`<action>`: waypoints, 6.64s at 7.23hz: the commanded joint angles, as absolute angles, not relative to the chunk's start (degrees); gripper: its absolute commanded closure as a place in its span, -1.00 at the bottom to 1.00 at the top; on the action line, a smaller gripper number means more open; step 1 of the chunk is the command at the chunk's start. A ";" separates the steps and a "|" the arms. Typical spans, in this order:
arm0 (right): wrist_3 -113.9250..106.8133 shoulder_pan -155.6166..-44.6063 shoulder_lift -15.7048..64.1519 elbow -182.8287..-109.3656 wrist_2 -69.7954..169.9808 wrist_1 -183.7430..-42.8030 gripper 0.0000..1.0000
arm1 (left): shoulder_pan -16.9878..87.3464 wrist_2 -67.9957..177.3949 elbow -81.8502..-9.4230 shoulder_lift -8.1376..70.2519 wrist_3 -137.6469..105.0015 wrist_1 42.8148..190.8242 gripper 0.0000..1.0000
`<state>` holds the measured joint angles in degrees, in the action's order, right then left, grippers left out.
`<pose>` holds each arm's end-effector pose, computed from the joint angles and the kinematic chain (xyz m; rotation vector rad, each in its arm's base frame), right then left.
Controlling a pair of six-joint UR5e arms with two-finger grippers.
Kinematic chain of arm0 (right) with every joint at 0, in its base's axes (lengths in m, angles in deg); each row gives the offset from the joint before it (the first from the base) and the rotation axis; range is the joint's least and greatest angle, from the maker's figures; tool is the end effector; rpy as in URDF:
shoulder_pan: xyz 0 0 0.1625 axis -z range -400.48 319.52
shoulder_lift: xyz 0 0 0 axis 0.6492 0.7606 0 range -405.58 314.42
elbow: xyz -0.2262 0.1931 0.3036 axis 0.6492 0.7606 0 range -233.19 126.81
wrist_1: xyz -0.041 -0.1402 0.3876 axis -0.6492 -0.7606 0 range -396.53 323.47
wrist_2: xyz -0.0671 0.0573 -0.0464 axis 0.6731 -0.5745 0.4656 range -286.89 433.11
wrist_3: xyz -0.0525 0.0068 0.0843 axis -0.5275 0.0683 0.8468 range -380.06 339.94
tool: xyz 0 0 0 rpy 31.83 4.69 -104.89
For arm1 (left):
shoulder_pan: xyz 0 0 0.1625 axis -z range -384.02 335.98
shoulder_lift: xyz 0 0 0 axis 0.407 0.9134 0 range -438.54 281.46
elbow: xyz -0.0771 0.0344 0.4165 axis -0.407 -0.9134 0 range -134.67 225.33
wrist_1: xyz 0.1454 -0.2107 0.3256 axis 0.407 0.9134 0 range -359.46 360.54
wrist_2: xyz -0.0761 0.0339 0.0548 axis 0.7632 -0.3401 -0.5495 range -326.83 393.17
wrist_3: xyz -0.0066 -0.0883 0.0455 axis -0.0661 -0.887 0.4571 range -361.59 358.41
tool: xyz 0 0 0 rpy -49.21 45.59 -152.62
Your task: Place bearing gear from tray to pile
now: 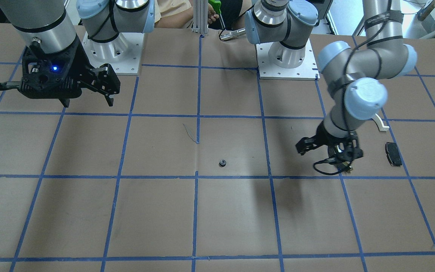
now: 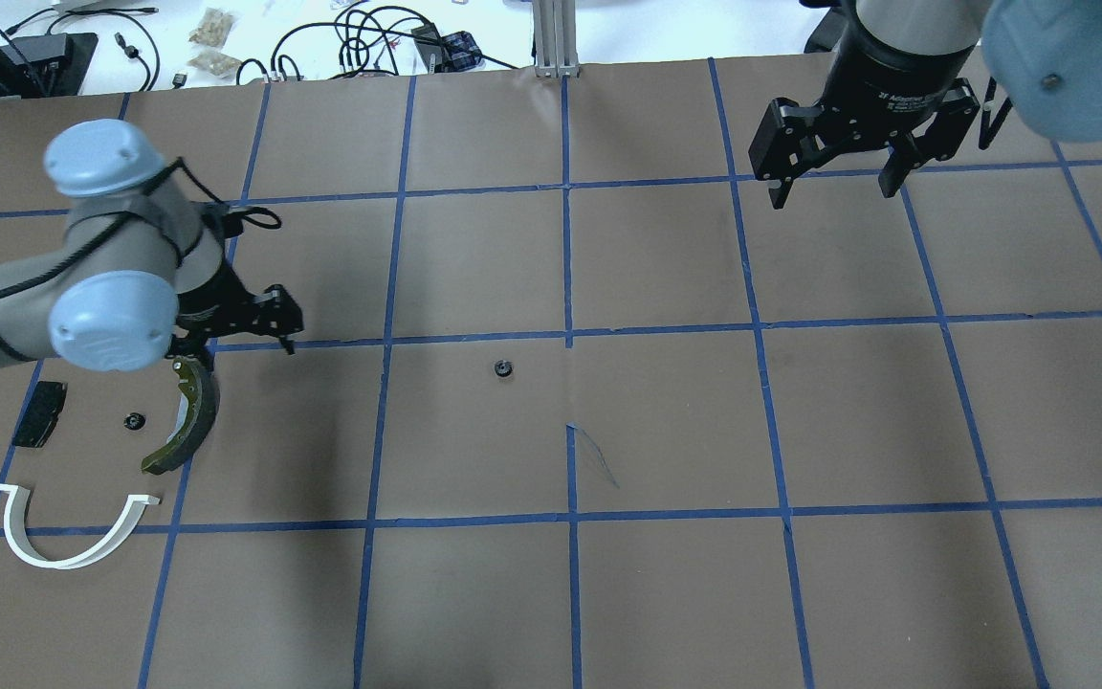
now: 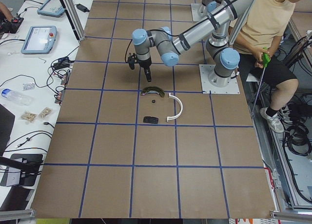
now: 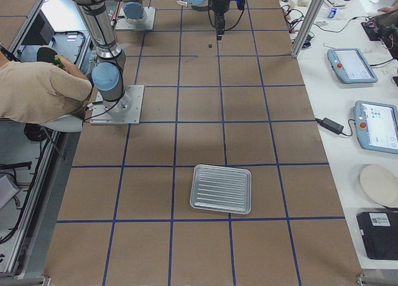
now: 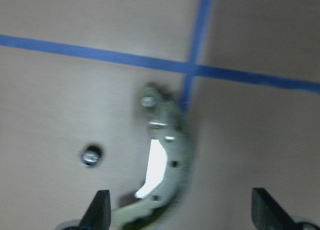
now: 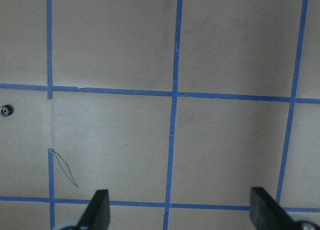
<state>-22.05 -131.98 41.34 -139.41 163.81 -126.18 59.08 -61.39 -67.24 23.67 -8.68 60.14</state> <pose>0.1454 -0.5116 0.4928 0.0954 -3.1280 0.0099 -0.0639 -0.5152 0.2476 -0.3681 3.0375 0.1167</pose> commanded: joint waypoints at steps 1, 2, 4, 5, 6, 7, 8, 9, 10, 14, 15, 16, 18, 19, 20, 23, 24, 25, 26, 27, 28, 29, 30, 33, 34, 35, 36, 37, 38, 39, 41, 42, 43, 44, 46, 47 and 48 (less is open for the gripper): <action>-22.08 -131.97 41.34 -139.41 163.90 -126.17 -1.00 | 70.44 -54.43 -67.60 28.31 -18.61 51.29 -1.00; -21.99 -131.97 41.34 -139.41 163.91 -126.17 -1.00 | 73.25 -54.20 -66.91 30.86 -23.52 47.34 -1.00; -22.08 -131.97 41.34 -139.41 163.91 -126.17 -1.00 | 77.13 -54.29 -64.81 35.79 -27.41 45.01 -1.00; -22.08 -131.89 41.34 -139.41 163.99 -126.17 -1.00 | 78.89 -54.28 -64.36 36.59 -27.78 45.36 -1.00; -22.08 -131.89 41.34 -139.41 163.99 -126.17 -1.00 | 80.21 -54.55 -64.35 36.95 -28.22 45.45 -1.00; -22.08 -131.89 41.34 -139.41 163.99 -126.09 -1.00 | 80.48 -53.94 -64.27 37.47 -29.18 45.37 -1.00; -22.08 -131.89 41.34 -139.41 163.99 -126.17 -1.00 | 80.83 -54.19 -64.35 37.83 -29.71 45.28 -0.92; -22.08 -131.89 41.34 -139.41 163.99 -126.17 -1.00 | 80.84 -54.54 -64.27 37.74 -29.37 45.19 -0.27; -22.08 -131.89 41.34 -139.41 163.99 -126.17 -1.00 | 80.75 -54.55 -64.27 37.74 -29.71 45.28 0.16; -22.08 -131.89 41.34 -139.50 163.99 -126.09 -1.00 | 79.27 -54.64 -63.13 35.82 -27.70 45.98 0.91; -22.08 -131.89 41.43 -139.50 163.99 -126.09 -1.00 | 75.51 -54.38 -60.77 34.59 -25.78 51.98 0.91; -22.08 -131.89 41.34 -139.50 163.99 -126.09 -1.00 | 71.04 -54.46 -58.40 32.40 -18.45 60.14 0.91; -22.08 -131.89 41.43 -139.50 163.82 -126.44 -1.00 | 58.58 -55.51 -55.40 28.09 -3.87 72.37 0.92; -22.08 -131.97 41.43 -139.41 163.82 -126.44 -1.00 | 52.42 -55.60 -55.39 26.86 3.69 75.39 0.92; -22.08 -131.89 41.60 -139.41 163.47 -126.44 -1.00 | 48.18 -55.78 -56.09 26.41 10.29 75.60 0.92; -22.34 -131.97 41.69 -139.41 164.17 -126.61 -1.00 | 34.31 -61.93 -56.70 28.76 29.83 74.11 1.00; -21.99 -131.71 41.78 -139.41 164.34 -125.83 -1.00 | 32.25 -62.02 -57.67 29.65 31.70 70.71 0.99; -21.99 -131.80 42.82 -139.41 163.74 -125.82 -1.00 | 31.97 -62.11 -60.37 31.31 35.20 64.59 0.98; -21.99 -131.97 43.70 -139.50 163.30 -125.91 -1.00 | 30.40 -62.19 -63.44 32.72 35.49 56.17 0.98; -22.08 -131.71 43.89 -139.41 163.81 -125.82 -1.00 | 28.91 -62.02 -65.04 32.82 35.67 54.17 0.70; -22.17 -131.71 43.80 -139.24 163.38 -126.61 -1.00 | 28.72 -62.28 -64.97 32.12 36.02 54.24 -0.98; -22.08 -131.88 43.89 -139.41 163.47 -126.35 -1.00 | 29.33 -62.37 -64.97 31.51 35.68 54.59 -1.00; -22.17 -131.63 43.80 -139.24 163.64 -126.52 -1.00 | 30.73 -62.28 -64.53 29.24 35.24 56.59 -1.00; -21.90 -131.80 43.71 -138.97 163.20 -126.61 -1.00 | 50.53 -61.76 -46.25 19.57 7.15 91.18 -1.00; -21.82 -131.89 43.71 -138.97 163.20 -126.70 -1.00 | 60.43 -60.80 -38.85 17.63 -3.85 99.86 -1.00; -21.90 -131.80 43.71 -138.88 163.20 -126.70 -1.00 | 68.54 -60.96 -34.95 17.44 -8.14 100.03 -1.00; -21.99 -131.71 43.80 -138.88 163.20 -126.62 -1.00 | 71.84 -61.05 -35.09 18.31 -7.66 99.51 -1.00; -21.90 -131.80 43.71 -138.80 163.20 -126.61 -1.00 | 71.96 -60.79 -36.22 17.27 -6.96 97.68 -1.00; -21.82 -131.80 43.71 -138.80 163.20 -126.61 -1.00 | 71.70 -60.61 -37.45 17.35 -2.60 92.87 -1.00; -21.55 -131.80 43.71 -138.88 163.29 -126.53 -1.00 | 71.17 -55.83 -39.55 17.44 -0.04 85.86 -1.00; -21.11 -131.89 43.71 -138.36 163.56 -126.17 -1.00 | 70.64 -53.13 -39.57 17.18 -0.45 83.32 -1.00; -20.76 -131.97 43.71 -138.44 163.55 -126.17 -1.00 | 70.55 -53.23 -39.40 17.00 -0.45 85.94 -1.00; -20.76 -131.97 43.63 -138.27 163.47 -126.17 -1.00 | 70.55 -53.23 -39.48 16.83 -0.54 86.32 -1.00; -20.76 -131.97 43.54 -138.27 163.64 -126.09 -1.00 | 70.47 -53.32 -39.13 16.48 -2.89 89.80 -1.00; -20.76 -131.71 41.01 -135.57 163.81 -125.30 -1.00 | 68.28 -53.49 -39.21 15.42 -5.73 94.66 -1.00; -20.76 -131.71 38.99 -131.54 164.08 -119.99 -1.00 | 68.01 -53.41 -39.22 15.24 -5.72 94.41 -1.00; -20.76 -131.71 38.18 -129.85 164.17 -117.93 -1.00 | 68.01 -53.41 -39.30 15.24 -5.72 94.32 -1.00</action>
